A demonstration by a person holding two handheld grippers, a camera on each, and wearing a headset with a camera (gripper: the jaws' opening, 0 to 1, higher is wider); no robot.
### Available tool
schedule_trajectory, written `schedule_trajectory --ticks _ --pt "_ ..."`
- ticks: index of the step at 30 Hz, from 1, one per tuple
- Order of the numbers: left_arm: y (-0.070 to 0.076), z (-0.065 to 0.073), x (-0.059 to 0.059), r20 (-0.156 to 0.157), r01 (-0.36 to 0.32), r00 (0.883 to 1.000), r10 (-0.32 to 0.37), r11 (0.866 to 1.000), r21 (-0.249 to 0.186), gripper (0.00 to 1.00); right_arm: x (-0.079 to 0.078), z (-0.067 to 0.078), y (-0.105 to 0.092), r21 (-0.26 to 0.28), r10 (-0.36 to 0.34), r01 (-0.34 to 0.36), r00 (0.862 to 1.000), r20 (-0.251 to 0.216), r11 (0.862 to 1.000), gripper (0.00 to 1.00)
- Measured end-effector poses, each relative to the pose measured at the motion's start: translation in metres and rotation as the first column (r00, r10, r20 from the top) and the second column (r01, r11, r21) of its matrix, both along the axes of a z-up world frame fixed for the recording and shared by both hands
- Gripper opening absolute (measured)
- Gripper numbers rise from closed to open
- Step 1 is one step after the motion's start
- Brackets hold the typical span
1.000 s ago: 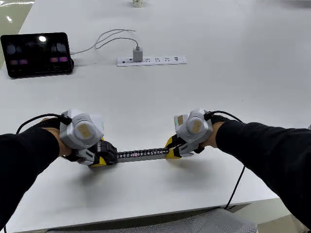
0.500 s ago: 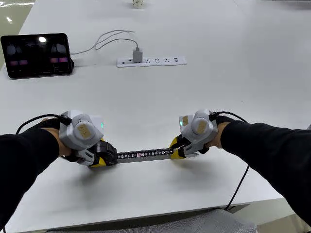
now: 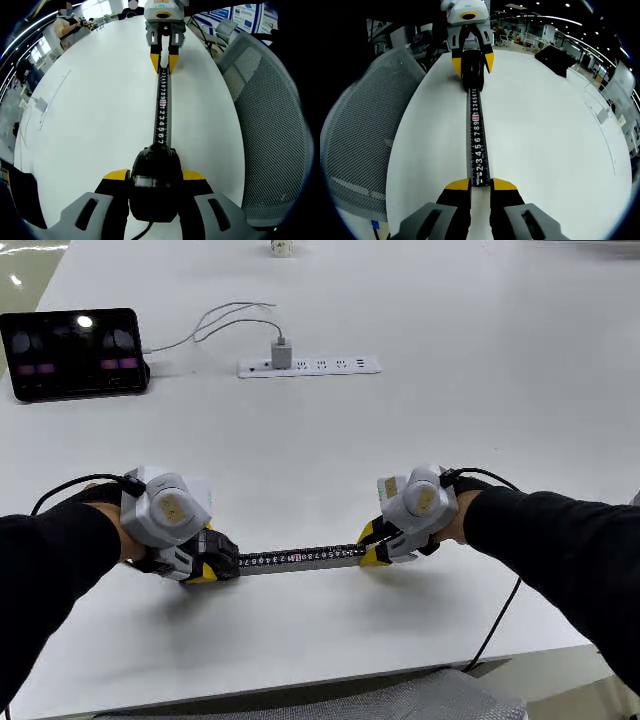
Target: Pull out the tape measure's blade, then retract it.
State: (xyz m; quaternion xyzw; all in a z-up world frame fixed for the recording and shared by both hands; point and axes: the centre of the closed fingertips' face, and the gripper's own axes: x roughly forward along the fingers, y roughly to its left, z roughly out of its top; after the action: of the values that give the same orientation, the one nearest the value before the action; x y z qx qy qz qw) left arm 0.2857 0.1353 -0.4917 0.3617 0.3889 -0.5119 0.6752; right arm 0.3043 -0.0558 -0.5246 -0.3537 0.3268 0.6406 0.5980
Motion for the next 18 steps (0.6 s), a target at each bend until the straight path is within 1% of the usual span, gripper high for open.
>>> schedule_trajectory --ticks 18 --pt "0.0 -0.001 -0.001 -0.002 -0.002 1.0 0.002 1.0 0.004 0.32 0.0 0.004 -0.016 -0.005 -0.012 0.012 1.0 0.003 1.0 0.1"
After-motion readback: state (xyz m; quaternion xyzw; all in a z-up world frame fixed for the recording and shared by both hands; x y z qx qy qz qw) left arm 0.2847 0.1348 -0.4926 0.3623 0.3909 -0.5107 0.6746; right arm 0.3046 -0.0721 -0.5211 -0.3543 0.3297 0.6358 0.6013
